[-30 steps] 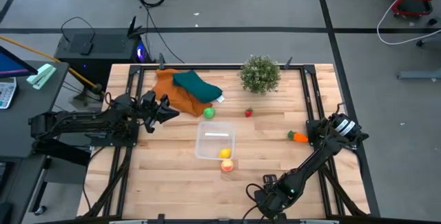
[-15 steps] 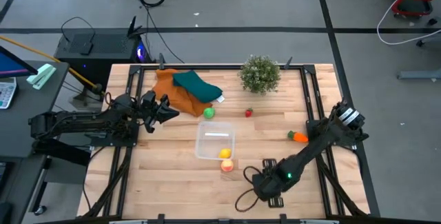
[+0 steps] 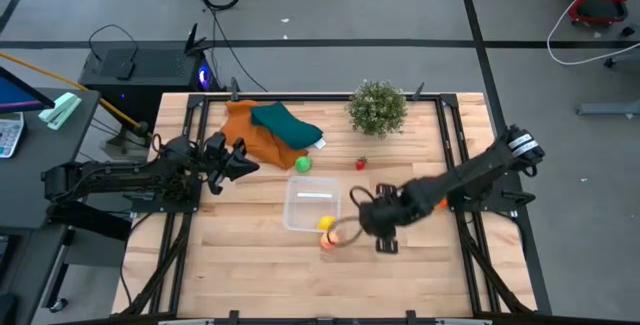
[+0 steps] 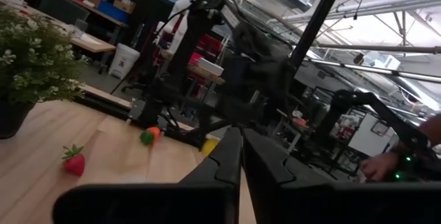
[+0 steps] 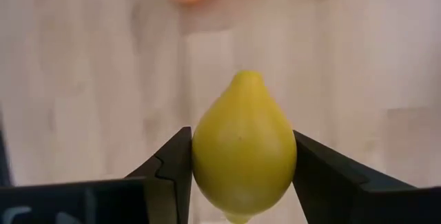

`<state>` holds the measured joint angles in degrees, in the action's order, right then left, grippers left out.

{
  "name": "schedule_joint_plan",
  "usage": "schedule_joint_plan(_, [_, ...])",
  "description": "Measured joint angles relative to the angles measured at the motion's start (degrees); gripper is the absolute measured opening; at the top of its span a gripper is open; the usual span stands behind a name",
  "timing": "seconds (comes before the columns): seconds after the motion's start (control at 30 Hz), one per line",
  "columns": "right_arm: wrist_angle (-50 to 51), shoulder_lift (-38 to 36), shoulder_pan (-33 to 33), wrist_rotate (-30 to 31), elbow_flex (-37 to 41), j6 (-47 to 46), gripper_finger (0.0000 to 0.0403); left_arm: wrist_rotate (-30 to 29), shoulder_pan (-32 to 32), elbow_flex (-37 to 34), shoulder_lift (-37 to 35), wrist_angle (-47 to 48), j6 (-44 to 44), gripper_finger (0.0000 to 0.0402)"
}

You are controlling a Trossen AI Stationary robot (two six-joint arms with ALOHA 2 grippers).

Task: Pick and placing Produce into tupperware
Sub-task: Put the yellow lemon into the transparent container

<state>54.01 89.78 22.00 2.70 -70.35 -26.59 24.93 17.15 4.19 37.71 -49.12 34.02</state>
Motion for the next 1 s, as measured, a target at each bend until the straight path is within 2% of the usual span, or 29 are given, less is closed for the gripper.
schedule_joint_plan(0.17, [1.1,0.1,-6.4,1.1,-3.3,8.0,0.0157,0.6,0.0,0.0,0.0,-0.1,0.0,0.0021])
schedule_joint_plan(0.5, [4.8,9.6,-15.7,2.4,-21.7,24.5,0.0157,4.1,0.0,0.0,-1.0,-0.2,0.3,0.0010])
schedule_joint_plan(0.77, [8.7,18.1,-19.9,1.1,-35.6,30.1,0.0157,4.1,0.0,0.0,-4.7,0.0,-0.2,0.0021])
schedule_joint_plan(1.0, [14.5,25.1,-20.4,-2.4,-46.2,29.7,0.0157,4.4,0.1,0.0,-7.3,3.0,-1.7,0.0009])
